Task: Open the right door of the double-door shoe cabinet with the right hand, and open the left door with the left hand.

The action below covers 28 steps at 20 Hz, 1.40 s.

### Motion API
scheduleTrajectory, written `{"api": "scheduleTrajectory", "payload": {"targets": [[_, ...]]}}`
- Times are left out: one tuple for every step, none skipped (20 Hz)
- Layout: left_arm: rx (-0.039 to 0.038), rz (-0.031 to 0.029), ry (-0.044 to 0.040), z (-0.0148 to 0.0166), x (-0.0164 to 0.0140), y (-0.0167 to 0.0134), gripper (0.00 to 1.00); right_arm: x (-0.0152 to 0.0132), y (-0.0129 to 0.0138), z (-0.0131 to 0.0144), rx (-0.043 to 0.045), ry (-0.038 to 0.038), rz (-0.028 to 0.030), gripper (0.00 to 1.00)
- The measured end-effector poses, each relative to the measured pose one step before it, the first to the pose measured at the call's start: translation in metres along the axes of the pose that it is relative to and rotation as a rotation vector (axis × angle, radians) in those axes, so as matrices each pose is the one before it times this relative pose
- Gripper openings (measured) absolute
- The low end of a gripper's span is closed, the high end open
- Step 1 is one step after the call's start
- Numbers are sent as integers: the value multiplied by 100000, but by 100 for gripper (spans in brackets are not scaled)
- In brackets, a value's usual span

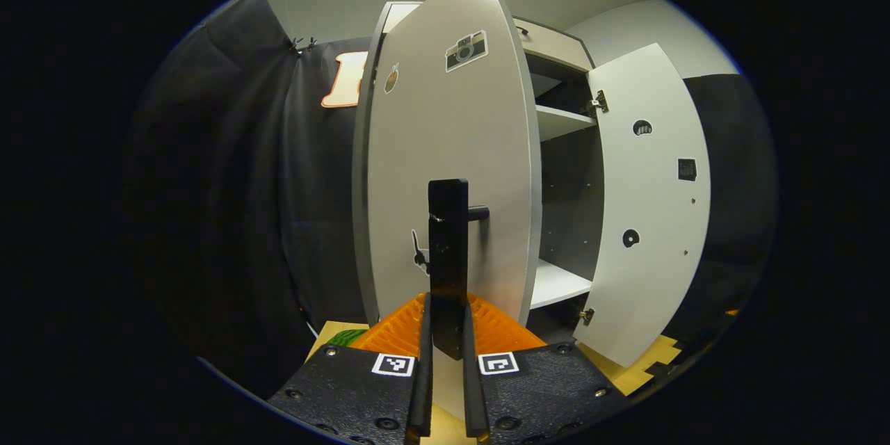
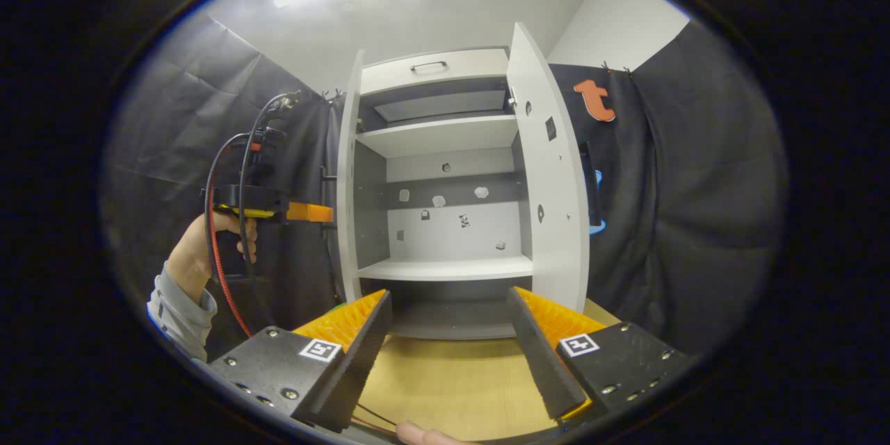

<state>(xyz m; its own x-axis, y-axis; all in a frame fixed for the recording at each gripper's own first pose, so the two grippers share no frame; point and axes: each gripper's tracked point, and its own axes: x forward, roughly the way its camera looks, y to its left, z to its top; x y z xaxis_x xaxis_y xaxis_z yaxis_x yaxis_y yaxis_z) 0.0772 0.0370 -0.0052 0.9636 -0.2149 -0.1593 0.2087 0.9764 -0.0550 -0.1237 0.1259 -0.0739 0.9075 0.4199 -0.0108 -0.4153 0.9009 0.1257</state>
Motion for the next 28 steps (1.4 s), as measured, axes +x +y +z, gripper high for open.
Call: {"api": "scheduleTrajectory", "payload": {"targets": [[355,1048,-153,-129,-320,501,18,70,56,41,-54,-62,82,98],[313,1252,-477,61,-189,343,17,120,120,-37,46,-11,11,98],[45,1897,-269,-62,-252,477,16,55,157,-21,166,-3,197,98],[360,1996,-59,75,-227,856,16,40,233,-91,-30,149,520,98],[634,1963,-480,9,-438,1282,14,89,222,-74,-69,221,405,98],[421,1802,-102,-34,-236,978,13,107,185,-159,-198,303,304,98],[-129,1935,-39,-79,-223,872,10,64,118,-131,-236,331,215,98],[-253,1860,-319,54,-22,946,9,146,141,-149,-100,286,89,98],[-296,1539,-49,-63,75,734,6,64,223,-56,-16,220,98,98],[124,940,-353,17,44,726,6,167,230,-74,39,154,187,98],[670,553,-325,-43,-18,705,2,35,155,-19,-4,125,166,98],[999,483,-293,-135,82,697,5,48,118,45,195,-177,125,98],[928,1104,-604,-35,219,823,5,47,42,154,507,-370,-51,100],[-1469,-1268,-5,-68,312,333,5,113,41,67,384,-264,-74,98],[-1954,-2462,-640,148,-344,-415,1,87,27,69,193,2,-112,98],[-722,-1096,377,104,-246,-168,1,35,25,-9,-9,59,-238,98],[431,-522,404,-255,24,226,0,62,77,51,-341,-110,-177,98],[326,14,-685,91,51,69,0,34,53,-9,-644,-78,-283,98],[531,545,613,-111,5,88,0,-33,-23,-19,-650,0,-201,98],[-204,3,-293,89,-99,-26,0,-52,28,-17,-626,13,-123,98],[-235,297,534,-56,-97,-105,0,15,19,-41,-452,109,-12,98],[547,1327,-46,-12,-378,169,1,55,97,-87,-275,92,85,98],[1603,-406,-1474,300,-459,-204,4,-4,-55,-36,-36,59,-22,98],[2206,20,-2275,544,-679,-194,6,-11,-97,11,521,-25,-256,98],[2351,2124,-2172,411,-257,242,10,60,-90,17,645,103,-197,98],[1704,2968,-2231,564,-792,482,17,94,-1,-77,682,140,-192,98],[1106,2167,-989,246,-854,352,42,121,-101,-2,284,50,-222,98],[-91,813,-70,86,-967,39,53,-5,-154,-57,-135,31,-514,98]]}}
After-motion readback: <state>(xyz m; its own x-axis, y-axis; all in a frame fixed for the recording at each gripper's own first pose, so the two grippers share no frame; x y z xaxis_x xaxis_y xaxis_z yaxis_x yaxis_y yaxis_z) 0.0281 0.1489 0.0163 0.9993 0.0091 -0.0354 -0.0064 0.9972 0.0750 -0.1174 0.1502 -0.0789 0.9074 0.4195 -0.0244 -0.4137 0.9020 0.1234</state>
